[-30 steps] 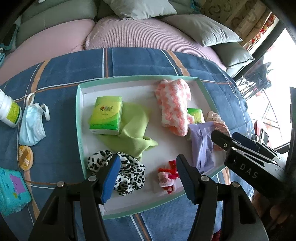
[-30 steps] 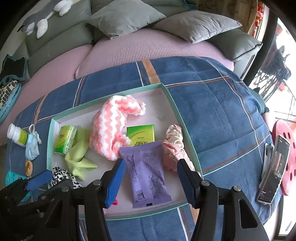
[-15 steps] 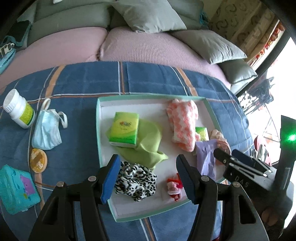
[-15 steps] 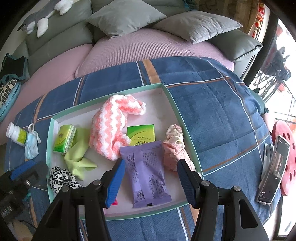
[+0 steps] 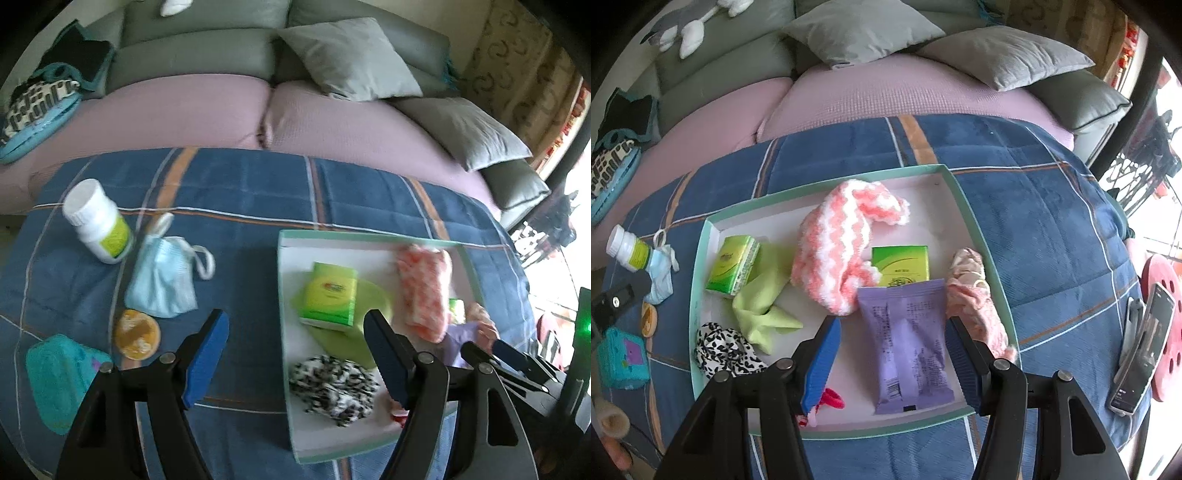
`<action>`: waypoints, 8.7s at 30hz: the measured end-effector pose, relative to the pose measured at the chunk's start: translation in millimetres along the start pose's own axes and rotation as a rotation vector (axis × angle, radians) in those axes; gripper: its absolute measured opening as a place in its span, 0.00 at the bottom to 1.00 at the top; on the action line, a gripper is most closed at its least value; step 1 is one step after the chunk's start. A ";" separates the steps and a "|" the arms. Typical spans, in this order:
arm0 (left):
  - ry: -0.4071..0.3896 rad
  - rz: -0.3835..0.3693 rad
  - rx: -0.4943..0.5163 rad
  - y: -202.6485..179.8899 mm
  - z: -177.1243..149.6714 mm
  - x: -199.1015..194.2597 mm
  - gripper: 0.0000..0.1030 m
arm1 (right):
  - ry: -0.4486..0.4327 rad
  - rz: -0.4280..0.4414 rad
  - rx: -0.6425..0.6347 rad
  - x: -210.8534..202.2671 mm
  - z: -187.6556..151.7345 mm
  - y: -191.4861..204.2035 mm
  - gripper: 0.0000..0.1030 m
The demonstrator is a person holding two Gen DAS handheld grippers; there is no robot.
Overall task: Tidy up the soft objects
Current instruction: 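Move both tools away from the tray toward the mask and gold tin, then position the left tool over the gold tin while the right tool approaches the blue mask, then grasp the gold tin with the left tool while the right tool grasps the blue mask, then carry the gold tin and blue mask over the tray with both tools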
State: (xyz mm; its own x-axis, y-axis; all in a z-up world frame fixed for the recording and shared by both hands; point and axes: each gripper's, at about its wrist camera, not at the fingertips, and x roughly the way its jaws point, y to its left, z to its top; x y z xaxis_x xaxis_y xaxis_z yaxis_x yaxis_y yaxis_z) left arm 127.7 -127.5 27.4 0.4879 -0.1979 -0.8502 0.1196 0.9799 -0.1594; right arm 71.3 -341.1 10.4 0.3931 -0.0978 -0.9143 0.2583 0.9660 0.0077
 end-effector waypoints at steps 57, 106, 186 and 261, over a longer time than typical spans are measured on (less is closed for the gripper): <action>-0.167 0.287 -0.289 138.4 6.1 -60.6 0.96 | -0.149 0.195 -0.148 -1.2 19.0 105.6 1.00; 0.153 0.186 -0.328 182.1 36.1 16.3 0.96 | -0.058 0.332 -0.260 36.6 53.5 201.2 0.96; 0.429 0.107 -0.157 216.5 78.8 73.4 0.49 | 0.294 0.387 -0.465 77.6 86.7 294.4 0.78; 0.191 0.055 -0.132 76.7 44.2 -38.8 0.49 | 0.034 0.272 -0.355 -62.9 25.2 173.9 0.32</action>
State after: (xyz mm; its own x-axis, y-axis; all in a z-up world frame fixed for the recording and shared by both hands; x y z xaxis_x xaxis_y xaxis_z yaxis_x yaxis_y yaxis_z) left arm 156.2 -45.8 70.3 0.3170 -0.1482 -0.9368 -0.0228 0.9862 -0.1638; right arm 113.7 -172.9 79.4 0.3744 0.1734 -0.9109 -0.1716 0.9783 0.1158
